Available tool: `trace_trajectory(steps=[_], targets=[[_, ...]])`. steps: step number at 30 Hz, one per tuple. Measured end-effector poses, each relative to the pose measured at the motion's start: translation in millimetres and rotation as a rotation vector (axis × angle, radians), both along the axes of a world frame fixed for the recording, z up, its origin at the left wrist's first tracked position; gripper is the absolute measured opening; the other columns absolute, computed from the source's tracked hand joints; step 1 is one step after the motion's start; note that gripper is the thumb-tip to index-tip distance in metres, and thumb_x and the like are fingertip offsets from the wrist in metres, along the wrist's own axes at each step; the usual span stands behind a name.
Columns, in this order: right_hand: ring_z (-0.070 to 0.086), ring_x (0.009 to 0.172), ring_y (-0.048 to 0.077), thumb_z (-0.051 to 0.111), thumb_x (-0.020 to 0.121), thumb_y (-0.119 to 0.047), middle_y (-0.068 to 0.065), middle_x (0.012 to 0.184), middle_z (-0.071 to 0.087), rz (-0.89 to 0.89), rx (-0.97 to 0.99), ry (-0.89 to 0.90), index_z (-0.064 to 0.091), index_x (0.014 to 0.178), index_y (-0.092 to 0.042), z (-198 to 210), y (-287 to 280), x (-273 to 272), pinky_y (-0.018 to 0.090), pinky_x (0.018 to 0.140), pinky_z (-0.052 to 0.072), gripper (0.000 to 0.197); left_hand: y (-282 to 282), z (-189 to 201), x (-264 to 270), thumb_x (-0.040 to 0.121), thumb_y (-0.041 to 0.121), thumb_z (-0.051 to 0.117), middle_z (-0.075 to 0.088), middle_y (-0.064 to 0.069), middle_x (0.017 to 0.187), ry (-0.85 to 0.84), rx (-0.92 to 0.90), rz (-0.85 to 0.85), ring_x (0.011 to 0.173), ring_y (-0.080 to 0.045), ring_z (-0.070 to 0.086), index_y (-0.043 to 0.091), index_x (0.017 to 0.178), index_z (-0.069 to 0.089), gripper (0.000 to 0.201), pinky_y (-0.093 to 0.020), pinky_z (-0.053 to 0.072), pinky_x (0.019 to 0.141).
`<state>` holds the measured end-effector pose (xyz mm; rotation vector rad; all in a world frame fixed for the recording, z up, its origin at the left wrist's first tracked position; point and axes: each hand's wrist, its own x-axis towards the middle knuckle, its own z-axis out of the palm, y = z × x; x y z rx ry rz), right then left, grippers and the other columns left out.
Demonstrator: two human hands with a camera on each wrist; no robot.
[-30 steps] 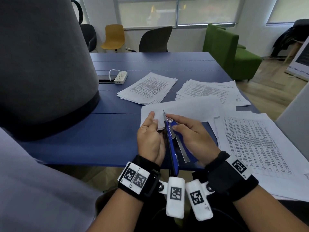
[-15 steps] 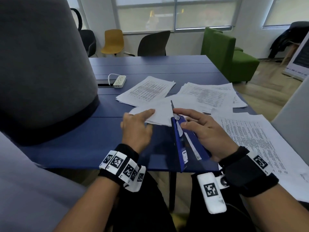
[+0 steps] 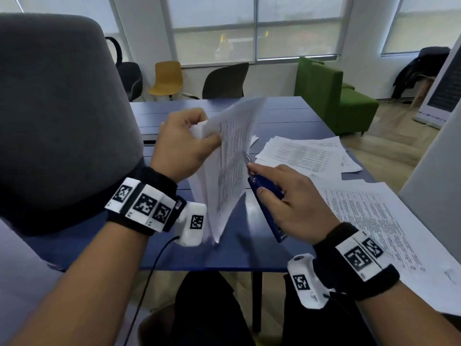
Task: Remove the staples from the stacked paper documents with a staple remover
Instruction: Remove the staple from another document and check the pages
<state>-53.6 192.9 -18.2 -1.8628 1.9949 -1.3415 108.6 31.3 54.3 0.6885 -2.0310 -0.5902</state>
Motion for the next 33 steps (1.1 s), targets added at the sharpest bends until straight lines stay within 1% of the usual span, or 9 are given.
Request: trace_trajectory(steps=[3, 5, 8, 11, 14, 19, 23, 27, 33], targets=[[0.055, 0.084, 0.005, 0.058, 0.096, -0.024, -0.003, 0.095, 0.062, -0.016, 0.018, 0.014, 0.058, 0.138, -0.033, 6.6, -9.4, 3.4, 0.013, 0.073, 0.039, 0.044, 4.5, 4.7, 1.4, 0.086, 0.005, 0.076, 0.07, -0.006, 0.078, 0.122, 0.268, -0.164, 0.072, -0.025, 0.07, 0.019, 0.072, 0.059, 0.025, -0.046, 0.061, 0.069], [0.059, 0.088, 0.004, 0.06, 0.094, -0.024, -0.006, 0.104, 0.067, 0.006, 0.001, -0.029, 0.061, 0.135, -0.035, 9.6, -13.0, 5.3, 0.02, 0.08, 0.048, 0.042, 7.6, 2.1, 0.3, 0.087, -0.003, 0.073, 0.073, -0.007, 0.081, 0.204, 0.407, -0.244, 0.074, -0.024, 0.071, 0.021, 0.073, 0.062, 0.03, -0.041, 0.062, 0.071], [0.066, 0.096, 0.005, 0.063, 0.092, -0.026, -0.014, 0.116, 0.069, 0.043, 0.018, -0.092, 0.063, 0.132, -0.038, 10.9, -14.0, 3.9, 0.035, 0.088, 0.057, 0.041, 6.0, -5.8, 1.2, 0.088, -0.009, 0.067, 0.074, -0.005, 0.077, 0.251, 0.554, -0.3, 0.068, -0.021, 0.071, 0.023, 0.068, 0.066, 0.038, -0.034, 0.061, 0.064], [0.067, 0.1, 0.005, 0.062, 0.093, -0.026, -0.018, 0.117, 0.069, 0.082, 0.055, -0.129, 0.063, 0.131, -0.041, 9.7, -12.5, 2.3, 0.037, 0.089, 0.058, 0.041, 2.3, -14.4, 2.8, 0.085, -0.009, 0.07, 0.071, -0.005, 0.074, 0.261, 0.661, -0.355, 0.065, -0.023, 0.069, 0.023, 0.07, 0.062, 0.036, -0.034, 0.061, 0.062], [0.068, 0.095, 0.005, 0.062, 0.093, -0.025, -0.018, 0.114, 0.07, 0.085, 0.061, -0.132, 0.063, 0.131, -0.04, 11.6, -13.3, 1.4, 0.037, 0.087, 0.059, 0.041, 0.5, -20.5, 0.7, 0.082, -0.01, 0.071, 0.071, -0.008, 0.078, 0.259, 0.711, -0.374, 0.067, -0.025, 0.068, 0.016, 0.084, 0.054, 0.03, -0.038, 0.06, 0.065], [0.068, 0.081, 0.009, 0.062, 0.094, -0.024, -0.015, 0.102, 0.069, 0.073, 0.053, -0.03, 0.056, 0.137, -0.042, 15.2, -12.1, -1.8, 0.035, 0.078, 0.061, 0.047, 3.1, -24.3, -3.9, 0.083, -0.013, 0.071, 0.07, -0.009, 0.084, 0.199, 0.712, -0.37, 0.074, -0.028, 0.066, 0.013, 0.097, 0.058, 0.032, -0.038, 0.06, 0.068], [0.061, 0.089, 0.012, 0.058, 0.097, -0.031, -0.005, 0.104, 0.067, 0.042, 0.051, 0.139, 0.042, 0.148, -0.041, 9.5, -18.3, -5.6, 0.033, 0.086, 0.054, 0.054, 7.5, -28.2, -12.0, 0.085, -0.015, 0.067, 0.071, -0.012, 0.088, 0.182, 0.739, -0.35, 0.077, -0.028, 0.066, 0.008, 0.111, 0.062, 0.035, -0.035, 0.061, 0.07], [0.054, 0.085, 0.015, 0.053, 0.098, -0.038, -0.003, 0.091, 0.061, 0.006, 0.056, 0.243, 0.041, 0.149, -0.039, 1.9, -27.5, -11.6, 0.032, 0.081, 0.048, 0.052, 8.1, -31.5, -16.4, 0.084, -0.017, 0.067, 0.075, -0.007, 0.086, 0.16, 0.737, -0.328, 0.073, -0.022, 0.07, 0.013, 0.104, 0.068, 0.035, -0.034, 0.062, 0.072], [0.054, 0.077, 0.015, 0.056, 0.098, -0.037, -0.005, 0.083, 0.059, -0.003, 0.016, 0.28, 0.055, 0.139, -0.034, -2.0, -32.6, -15.8, 0.03, 0.074, 0.047, 0.042, 6.9, -37.1, -19.4, 0.083, -0.019, 0.067, 0.073, -0.016, 0.095, 0.183, 0.779, -0.296, 0.078, -0.027, 0.069, 0.013, 0.104, 0.068, 0.037, -0.035, 0.062, 0.073]])
